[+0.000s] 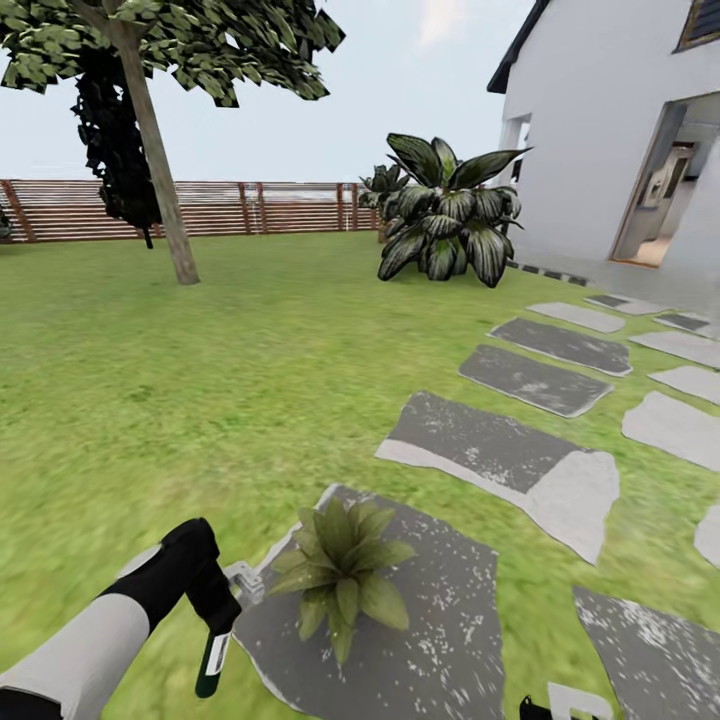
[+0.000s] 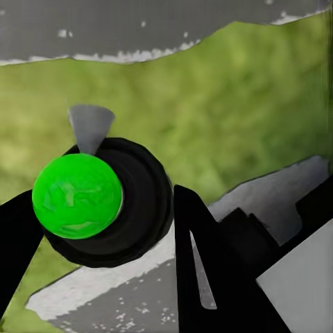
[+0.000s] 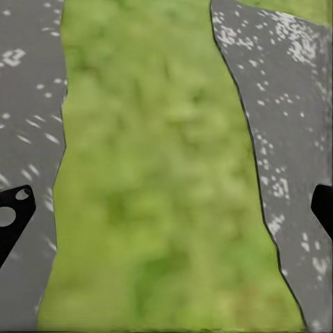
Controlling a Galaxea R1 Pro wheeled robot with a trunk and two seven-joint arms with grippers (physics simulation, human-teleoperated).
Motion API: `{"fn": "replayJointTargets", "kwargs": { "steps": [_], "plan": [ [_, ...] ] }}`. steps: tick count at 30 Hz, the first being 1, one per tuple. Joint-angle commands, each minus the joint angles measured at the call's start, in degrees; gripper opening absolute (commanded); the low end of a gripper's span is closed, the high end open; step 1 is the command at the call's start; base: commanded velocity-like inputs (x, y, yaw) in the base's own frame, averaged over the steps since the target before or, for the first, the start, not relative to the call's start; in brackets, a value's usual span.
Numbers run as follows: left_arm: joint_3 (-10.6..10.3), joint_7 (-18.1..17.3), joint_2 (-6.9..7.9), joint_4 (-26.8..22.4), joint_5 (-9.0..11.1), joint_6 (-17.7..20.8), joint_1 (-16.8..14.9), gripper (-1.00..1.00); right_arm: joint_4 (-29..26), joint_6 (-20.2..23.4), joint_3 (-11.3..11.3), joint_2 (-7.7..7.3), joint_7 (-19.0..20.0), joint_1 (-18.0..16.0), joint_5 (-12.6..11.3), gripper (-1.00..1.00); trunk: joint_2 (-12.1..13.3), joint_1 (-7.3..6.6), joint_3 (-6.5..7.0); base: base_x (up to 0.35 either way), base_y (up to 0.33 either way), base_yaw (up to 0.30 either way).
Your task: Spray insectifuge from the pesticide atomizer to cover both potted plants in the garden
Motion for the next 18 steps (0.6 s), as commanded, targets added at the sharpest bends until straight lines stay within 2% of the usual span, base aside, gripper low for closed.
{"fn": "replayJointTargets", "kwargs": {
  "steps": [1,7,12,14,16,18],
  "plan": [
    [-0.20,-0.49,0.04,-0.29,-0.27,0.43,-0.08,-1.00,0.12,-0.23,-0.49,0.00,-0.18,-0.06,0.57,1.00,-0.02,-0.01,-0.06,0.000,0.000,-0.298],
    [-0.22,-0.59,0.00,-0.44,-0.21,0.51,-0.81,-1.00,0.12,-0.23,-0.49,0.00,-0.18,-0.06,0.57,1.00,-0.02,-0.01,-0.06,0.000,0.000,-0.292],
    [-0.23,-0.44,0.20,-0.31,-0.39,0.44,-0.56,-1.00,0.12,-0.23,-0.49,0.00,-0.18,-0.06,0.60,1.00,-0.02,-0.01,-0.06,0.000,0.000,-0.053],
    [-0.21,-0.31,1.56,-0.04,-0.40,0.36,-0.20,-1.00,0.12,-0.23,-0.49,0.02,-0.18,-0.06,0.64,1.00,-0.02,-0.01,-0.06,0.000,0.000,-0.004],
    [-0.14,-0.78,4.84,0.22,-0.19,0.33,-0.07,-1.00,0.12,-0.23,-0.49,0.07,-0.18,-0.06,0.65,1.00,-0.02,-0.01,-0.06,0.000,0.000,-0.001],
    [-0.20,-0.88,6.01,0.31,-0.15,0.24,-0.04,-1.00,0.12,-0.23,-0.49,0.08,-0.18,-0.06,0.66,1.00,-0.02,-0.01,-0.06,0.000,0.000,0.000]
  ]
}}
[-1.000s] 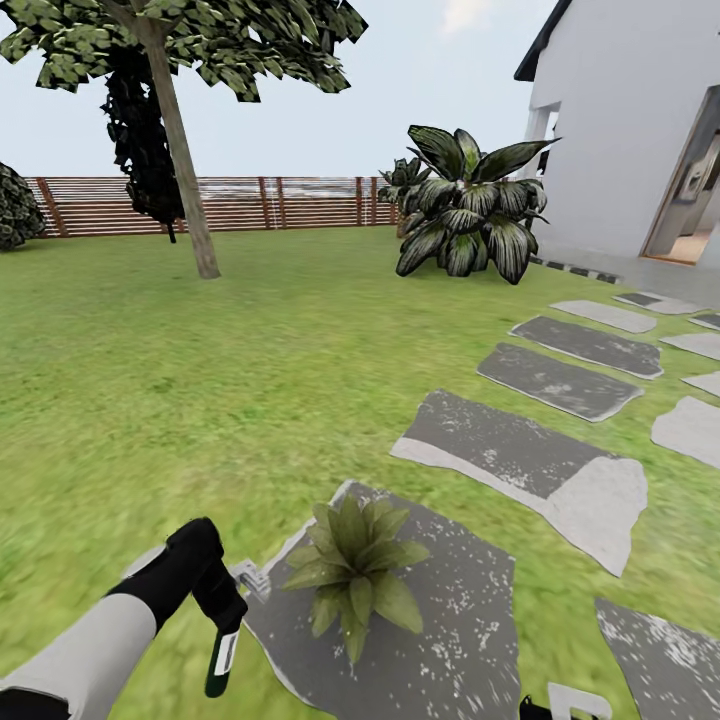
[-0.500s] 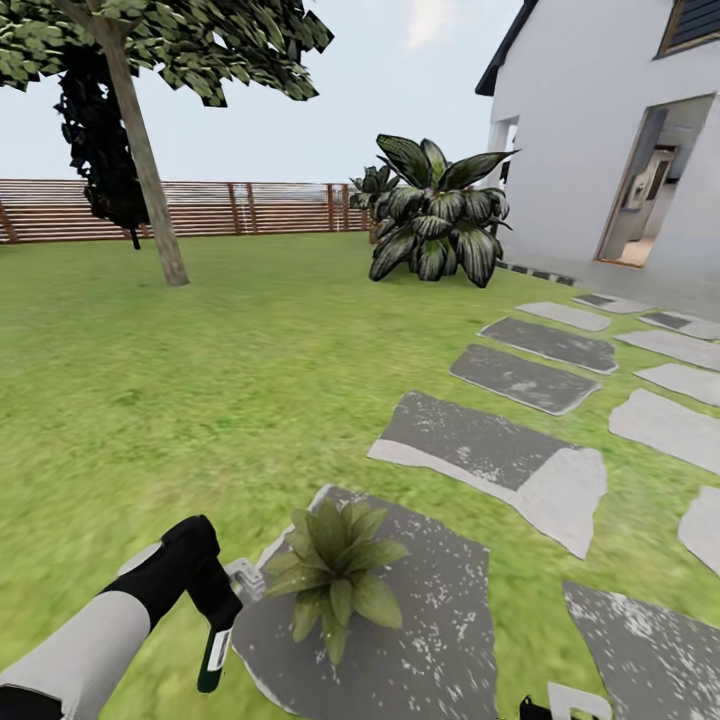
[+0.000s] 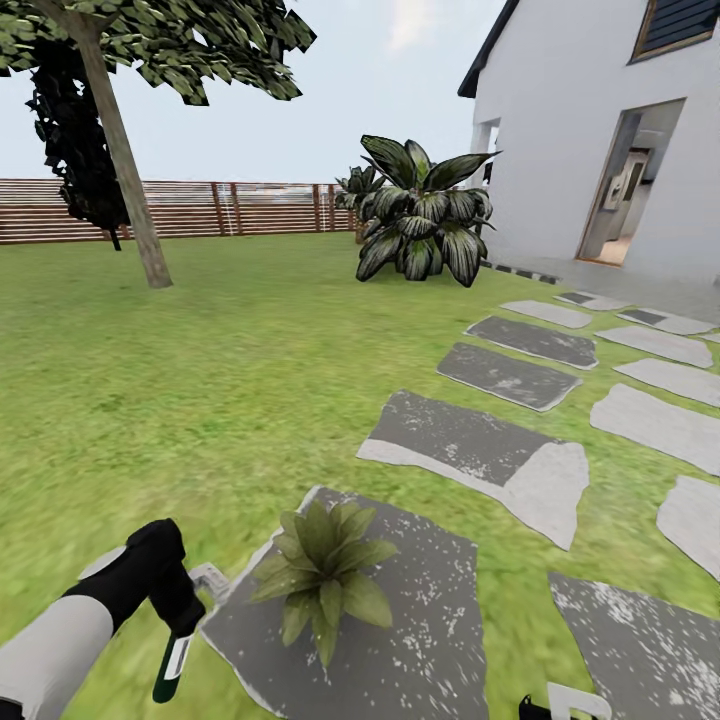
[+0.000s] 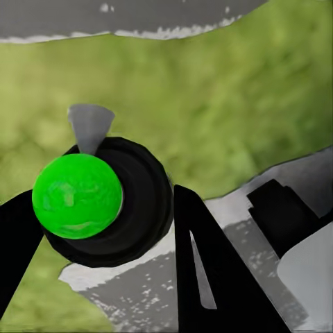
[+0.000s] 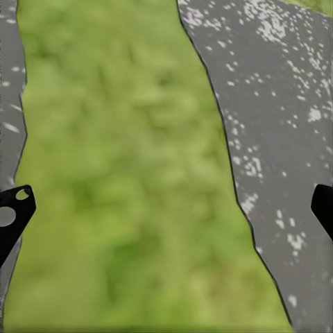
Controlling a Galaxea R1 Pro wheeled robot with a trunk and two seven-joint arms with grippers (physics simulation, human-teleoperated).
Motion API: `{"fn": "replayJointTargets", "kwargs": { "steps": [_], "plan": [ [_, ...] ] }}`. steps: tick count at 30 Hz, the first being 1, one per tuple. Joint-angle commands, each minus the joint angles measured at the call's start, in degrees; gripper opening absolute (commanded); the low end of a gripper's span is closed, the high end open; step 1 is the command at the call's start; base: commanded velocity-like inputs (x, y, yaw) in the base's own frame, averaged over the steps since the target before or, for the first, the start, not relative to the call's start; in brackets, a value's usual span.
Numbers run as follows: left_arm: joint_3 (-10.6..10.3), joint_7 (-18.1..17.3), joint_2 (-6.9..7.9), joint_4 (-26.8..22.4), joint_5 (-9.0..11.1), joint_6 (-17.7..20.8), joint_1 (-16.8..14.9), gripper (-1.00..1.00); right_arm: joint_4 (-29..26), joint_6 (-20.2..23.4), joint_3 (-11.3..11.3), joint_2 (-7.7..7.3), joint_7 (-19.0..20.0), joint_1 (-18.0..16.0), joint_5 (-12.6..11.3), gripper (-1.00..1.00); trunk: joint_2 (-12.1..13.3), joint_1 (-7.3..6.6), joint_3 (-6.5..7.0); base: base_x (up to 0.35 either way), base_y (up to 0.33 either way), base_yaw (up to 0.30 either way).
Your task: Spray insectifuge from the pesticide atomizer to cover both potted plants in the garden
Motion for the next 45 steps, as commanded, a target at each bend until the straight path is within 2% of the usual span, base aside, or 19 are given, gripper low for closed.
{"fn": "replayJointTargets", "kwargs": {
  "steps": [1,3,6,9,16,26,28,32,36,38,45],
  "plan": [
    [-0.29,-0.40,0.10,-0.04,-0.20,0.32,-0.02,-1.00,0.10,-0.24,-0.48,0.00,-0.18,-0.05,0.56,1.00,-0.02,-0.01,-0.06,0.000,0.000,0.000],
    [-0.41,-0.08,-0.47,0.01,-0.05,0.31,-0.01,-1.00,0.10,-0.24,-0.48,0.00,-0.18,-0.05,0.61,1.00,-0.02,-0.01,-0.06,0.000,0.000,0.006],
    [-0.39,0.18,-2.64,-0.02,-0.16,0.32,-0.01,-1.00,0.10,-0.24,-0.48,0.04,-0.18,-0.05,0.63,1.00,-0.02,-0.01,-0.06,0.000,0.000,0.180],
    [-0.35,0.28,-3.29,0.03,-0.16,0.30,-0.02,-1.00,0.10,-0.24,-0.48,0.06,-0.18,-0.05,0.61,1.00,-0.02,-0.01,-0.06,0.000,0.000,0.234],
    [-0.12,0.45,-2.72,0.14,-0.19,0.09,1.52,-1.00,0.10,-0.24,-0.48,0.00,-0.18,-0.05,0.58,1.00,-0.02,-0.01,-0.06,0.007,-0.001,0.034],
    [-0.20,0.60,-3.26,0.34,-0.19,0.04,2.05,-1.00,0.10,-0.24,-0.48,0.00,-0.18,-0.05,0.56,1.00,-0.02,-0.01,-0.06,0.145,-0.073,0.000],
    [0.07,1.01,-2.57,0.62,-0.19,-0.08,3.37,-1.00,0.10,-0.24,-0.48,0.00,-0.18,-0.05,0.56,1.00,-0.02,-0.01,-0.06,0.005,-0.002,0.000],
    [2.03,4.41,-1.19,0.53,-0.15,-0.19,4.37,-1.00,0.10,-0.24,-0.48,0.00,-0.18,-0.05,0.63,1.00,-0.02,-0.01,-0.06,0.001,0.000,0.000],
    [2.45,5.37,-2.06,-0.17,0.23,-0.17,4.53,-1.00,0.10,-0.24,-0.48,0.00,-0.18,-0.05,0.64,1.00,-0.02,-0.01,-0.06,0.000,0.000,0.171],
    [2.33,5.39,-4.20,-1.05,0.88,-0.10,4.49,-1.00,0.10,-0.24,-0.48,0.00,-0.18,-0.05,0.65,1.00,-0.02,-0.01,-0.06,0.000,-0.139,0.268],
    [2.34,5.35,-5.16,-3.89,1.15,0.07,4.30,-1.00,0.10,-0.24,-0.48,0.00,-0.18,-0.05,0.62,1.00,-0.02,-0.01,-0.06,-0.100,-0.234,0.277]
  ]
}}
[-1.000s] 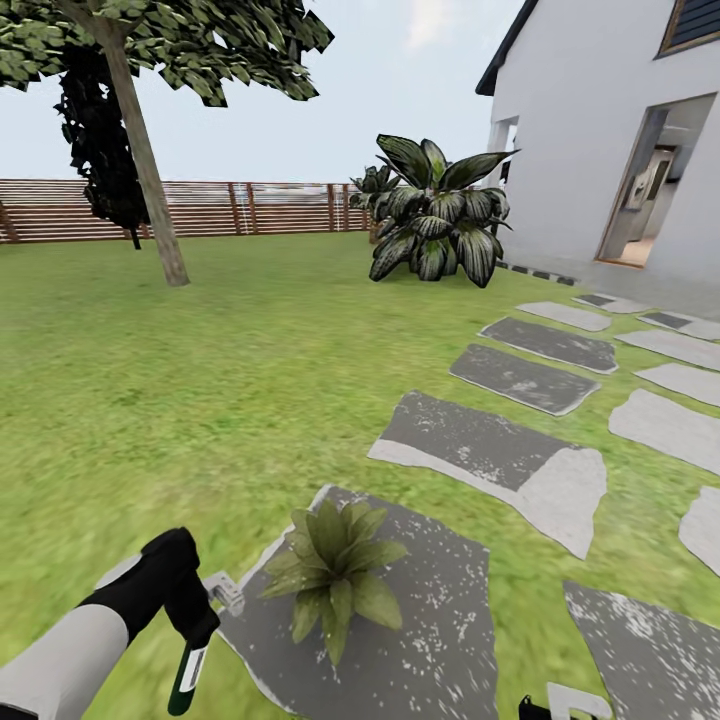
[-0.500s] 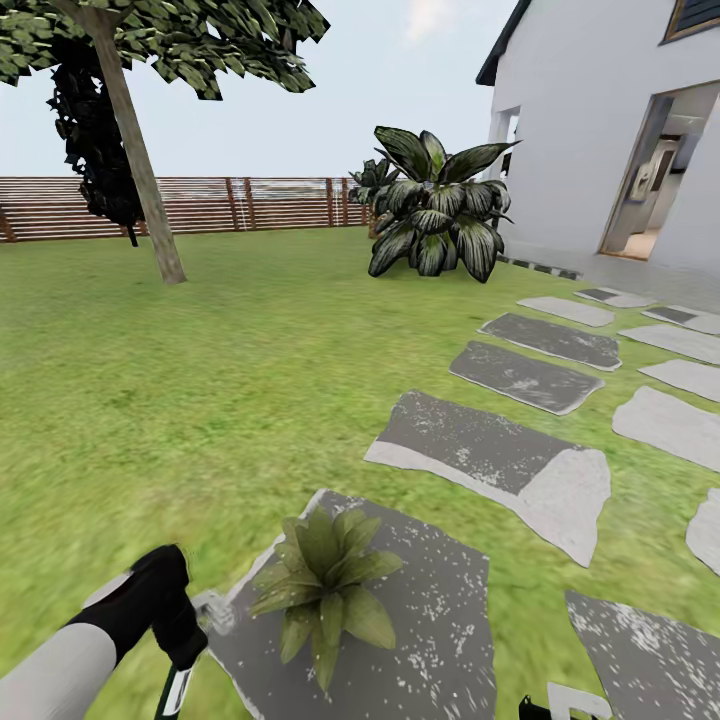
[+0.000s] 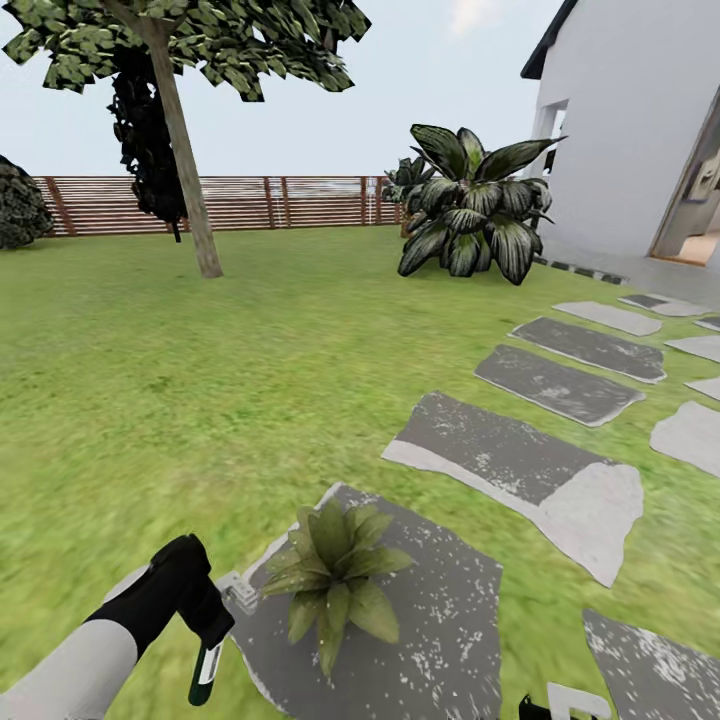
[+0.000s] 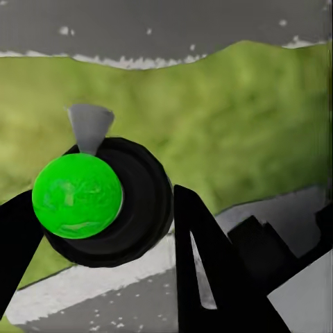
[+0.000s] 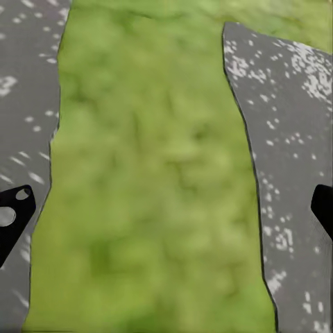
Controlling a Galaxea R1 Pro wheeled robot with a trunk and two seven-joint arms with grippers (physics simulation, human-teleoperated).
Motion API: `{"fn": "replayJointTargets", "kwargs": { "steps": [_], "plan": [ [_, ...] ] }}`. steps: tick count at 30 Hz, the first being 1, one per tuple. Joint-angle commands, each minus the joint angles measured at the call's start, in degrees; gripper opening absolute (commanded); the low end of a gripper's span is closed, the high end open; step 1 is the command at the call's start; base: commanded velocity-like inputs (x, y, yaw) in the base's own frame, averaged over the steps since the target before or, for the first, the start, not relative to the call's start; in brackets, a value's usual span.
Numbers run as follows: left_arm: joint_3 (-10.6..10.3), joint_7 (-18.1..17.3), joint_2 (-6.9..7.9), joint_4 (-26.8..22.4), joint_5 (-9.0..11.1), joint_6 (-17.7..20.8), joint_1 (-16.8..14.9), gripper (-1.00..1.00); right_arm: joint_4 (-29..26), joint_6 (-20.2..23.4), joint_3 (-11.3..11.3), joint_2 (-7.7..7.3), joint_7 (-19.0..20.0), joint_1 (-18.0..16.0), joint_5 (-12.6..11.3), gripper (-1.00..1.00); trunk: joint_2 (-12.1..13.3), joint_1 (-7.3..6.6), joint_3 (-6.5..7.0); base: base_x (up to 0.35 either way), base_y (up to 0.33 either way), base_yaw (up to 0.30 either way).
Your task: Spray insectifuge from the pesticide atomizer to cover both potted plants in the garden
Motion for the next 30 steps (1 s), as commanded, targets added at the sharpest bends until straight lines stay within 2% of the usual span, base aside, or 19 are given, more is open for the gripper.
{"fn": "replayJointTargets", "kwargs": {
  "steps": [1,5,11,16,23,30],
  "plan": [
    [-0.18,-0.49,-0.08,-0.13,-0.33,0.37,-0.17,-1.00,0.05,-0.24,-0.48,-0.01,-0.15,-0.04,0.55,1.00,-0.03,-0.04,-0.04,-0.243,-0.204,0.276],
    [-0.25,-0.76,-0.96,-0.19,-0.32,0.44,-0.56,-1.00,0.02,-0.24,-0.48,-0.01,-0.19,-0.04,0.58,1.00,-0.03,-0.04,0.14,-0.256,-0.200,0.206],
    [-0.35,-0.86,-1.62,-0.22,-0.33,0.88,-0.73,-1.00,0.02,-0.24,-0.48,-0.08,-0.07,-0.04,0.68,1.00,-0.03,-0.04,0.18,-0.065,-0.256,0.028],
    [-0.36,-0.87,-1.49,-1.59,-0.33,1.02,-0.76,-1.00,0.02,-0.24,-0.48,-0.10,-0.06,-0.04,0.83,1.00,-0.03,-0.04,0.18,0.093,-0.270,0.001],
    [-0.21,-0.81,-0.69,-1.79,-0.63,1.10,-0.65,-1.00,0.02,-0.24,-0.46,-0.10,-0.06,-0.04,0.84,1.00,-0.03,-0.04,0.18,-0.155,-0.132,0.017],
    [-0.13,-0.44,-0.14,-0.73,-0.75,0.95,0.19,-1.00,0.02,-0.24,-0.48,-0.10,-0.06,-0.04,0.81,1.00,-0.03,-0.04,0.18,-0.011,-0.005,0.247]
  ]
}}
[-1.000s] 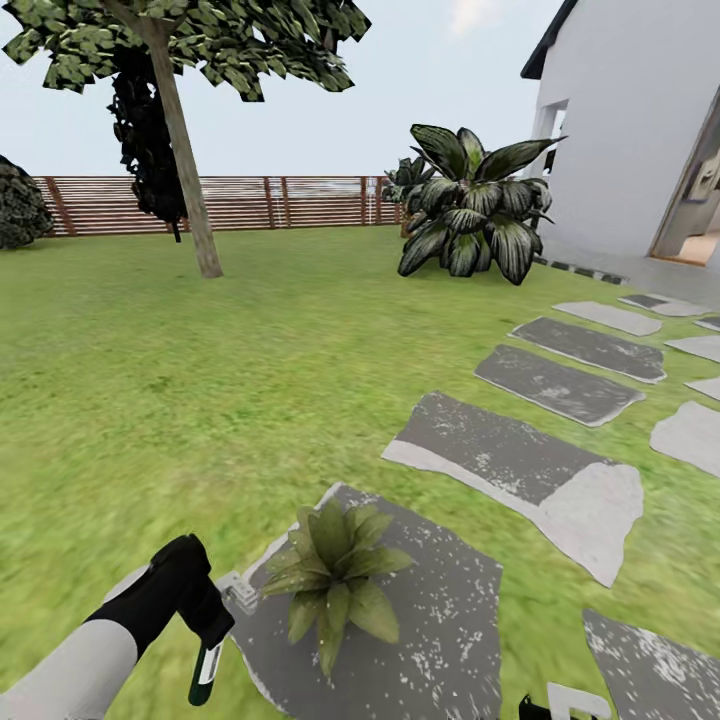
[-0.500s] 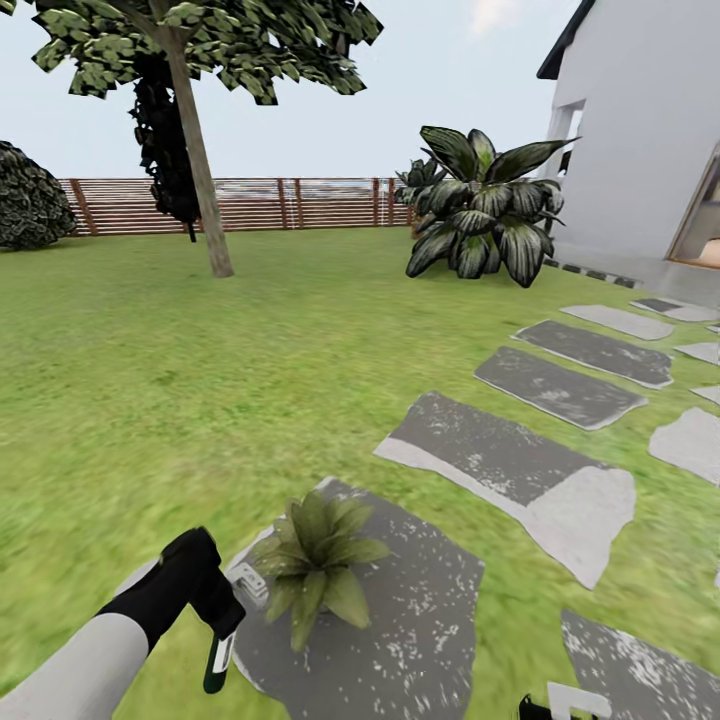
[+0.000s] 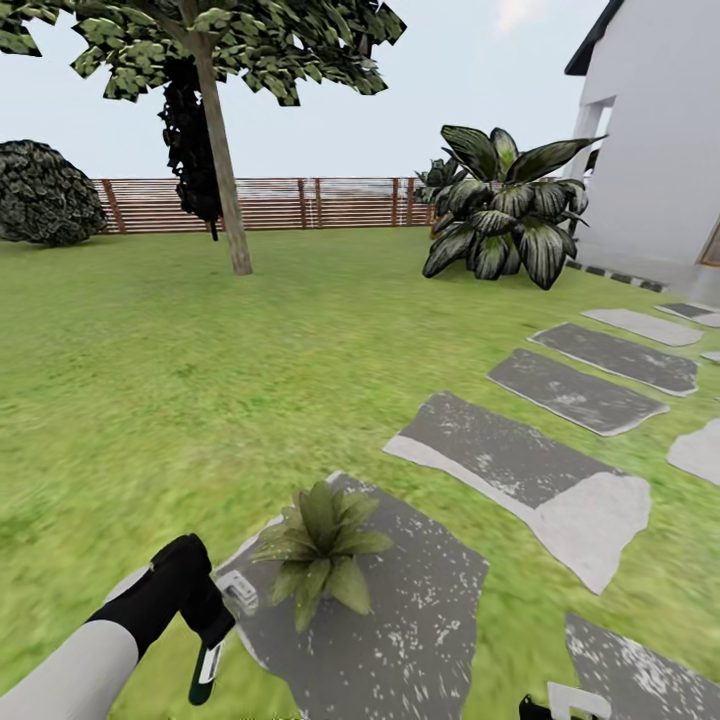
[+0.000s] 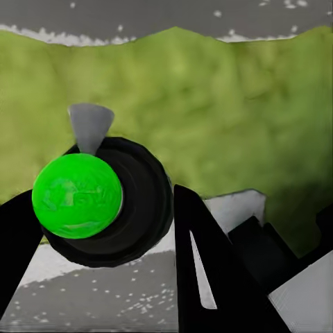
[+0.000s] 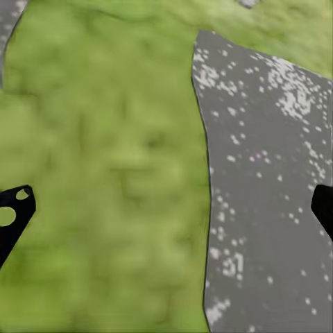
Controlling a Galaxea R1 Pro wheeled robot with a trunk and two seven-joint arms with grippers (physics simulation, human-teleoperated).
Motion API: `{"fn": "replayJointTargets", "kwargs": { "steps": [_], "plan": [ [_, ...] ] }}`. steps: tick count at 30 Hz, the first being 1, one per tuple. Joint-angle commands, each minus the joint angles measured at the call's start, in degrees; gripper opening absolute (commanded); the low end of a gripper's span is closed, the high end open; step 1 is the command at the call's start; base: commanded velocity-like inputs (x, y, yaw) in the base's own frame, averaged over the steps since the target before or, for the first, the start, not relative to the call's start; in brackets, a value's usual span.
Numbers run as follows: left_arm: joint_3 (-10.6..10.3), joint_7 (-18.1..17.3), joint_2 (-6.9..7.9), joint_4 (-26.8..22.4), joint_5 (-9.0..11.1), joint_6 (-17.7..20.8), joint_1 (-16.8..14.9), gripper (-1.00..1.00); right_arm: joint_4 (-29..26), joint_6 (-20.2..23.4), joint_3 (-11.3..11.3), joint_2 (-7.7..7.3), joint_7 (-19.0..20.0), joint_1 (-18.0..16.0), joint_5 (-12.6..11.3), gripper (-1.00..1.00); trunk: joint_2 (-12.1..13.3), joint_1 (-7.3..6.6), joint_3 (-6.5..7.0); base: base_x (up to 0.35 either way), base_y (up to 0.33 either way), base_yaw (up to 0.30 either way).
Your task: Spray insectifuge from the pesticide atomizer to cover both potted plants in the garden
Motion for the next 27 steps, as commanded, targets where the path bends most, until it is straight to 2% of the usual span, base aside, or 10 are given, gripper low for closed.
{"fn": "replayJointTargets", "kwargs": {
  "steps": [1,3,5,14,19,23,27],
  "plan": [
    [-0.06,-0.41,0.24,0.08,-0.25,0.32,-0.02,-1.00,0.11,-0.24,-0.46,-0.01,-0.18,-0.05,0.56,1.00,-0.02,-0.01,-0.06,0.000,0.000,0.276],
    [1.12,-0.52,0.30,0.21,-0.23,0.40,-0.07,-1.00,0.11,-0.24,-0.47,0.00,-0.18,-0.05,0.53,1.00,-0.02,-0.01,-0.06,0.000,0.000,0.234],
    [1.46,-0.68,0.10,0.23,-0.30,0.46,-0.07,-1.00,0.10,-0.24,-0.47,-0.01,-0.18,-0.05,0.54,1.00,-0.02,-0.01,-0.06,0.000,0.000,0.094],
    [1.29,-0.64,-0.20,0.38,-0.42,0.50,-0.10,-1.00,0.10,-0.24,-0.47,-0.01,-0.18,-0.05,0.52,1.00,-0.02,-0.01,-0.06,0.210,0.025,0.009],
    [1.49,-0.40,0.44,0.48,-0.45,0.43,-0.04,-1.00,0.10,-0.24,-0.47,0.03,-0.18,-0.05,0.52,1.00,-0.02,-0.01,-0.06,0.031,0.005,0.146],
    [1.56,-0.34,0.40,0.42,-0.42,0.37,-0.01,-1.00,0.14,-0.24,-0.47,0.07,-0.18,-0.05,0.55,1.00,-0.02,-0.01,-0.06,0.002,0.000,0.232],
    [1.69,-0.42,0.26,0.25,-0.42,0.39,-0.05,-1.00,0.10,-0.24,-0.47,0.01,-0.18,-0.05,0.52,1.00,-0.02,-0.01,-0.06,0.000,-0.120,0.042]
  ]
}}
